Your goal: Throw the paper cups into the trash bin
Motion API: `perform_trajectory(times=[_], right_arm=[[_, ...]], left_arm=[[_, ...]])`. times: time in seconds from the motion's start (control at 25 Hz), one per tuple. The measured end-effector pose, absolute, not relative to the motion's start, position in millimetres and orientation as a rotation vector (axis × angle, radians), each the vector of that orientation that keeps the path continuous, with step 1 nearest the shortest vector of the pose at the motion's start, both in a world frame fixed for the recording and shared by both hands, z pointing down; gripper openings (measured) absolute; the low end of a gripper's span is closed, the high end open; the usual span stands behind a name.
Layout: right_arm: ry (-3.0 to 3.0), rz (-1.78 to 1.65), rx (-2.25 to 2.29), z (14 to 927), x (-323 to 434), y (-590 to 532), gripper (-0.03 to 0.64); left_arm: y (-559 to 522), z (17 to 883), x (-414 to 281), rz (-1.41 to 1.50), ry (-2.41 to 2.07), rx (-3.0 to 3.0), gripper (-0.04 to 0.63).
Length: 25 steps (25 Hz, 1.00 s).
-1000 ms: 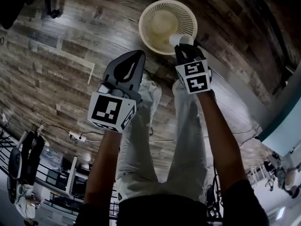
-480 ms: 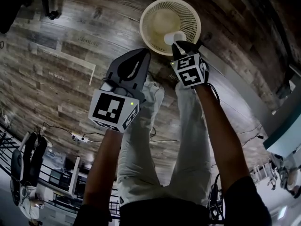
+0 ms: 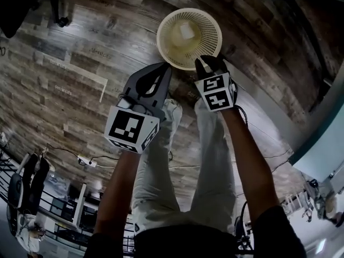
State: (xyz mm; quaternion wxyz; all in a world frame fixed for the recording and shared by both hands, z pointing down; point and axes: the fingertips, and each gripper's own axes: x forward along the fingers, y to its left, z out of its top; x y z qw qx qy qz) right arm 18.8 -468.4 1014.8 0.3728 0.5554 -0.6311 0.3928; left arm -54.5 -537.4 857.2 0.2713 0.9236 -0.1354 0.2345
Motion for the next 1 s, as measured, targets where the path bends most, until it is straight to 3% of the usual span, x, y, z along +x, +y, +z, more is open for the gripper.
perform_trajectory(times=[0.2,1.0], right_arm=[[-1.662,0.965,1.487,966.0,14.9,-474.5,0.006],[-1.83,0.837,1.774,726.9,32.9,-483.4,0.005]], left_arm=[[-533.7,836.5,-59.2,0.628,-0.38,2.474,0.009],[-528.0,666.9,-44.7,0.541,-0.442,2.607,0.009]])
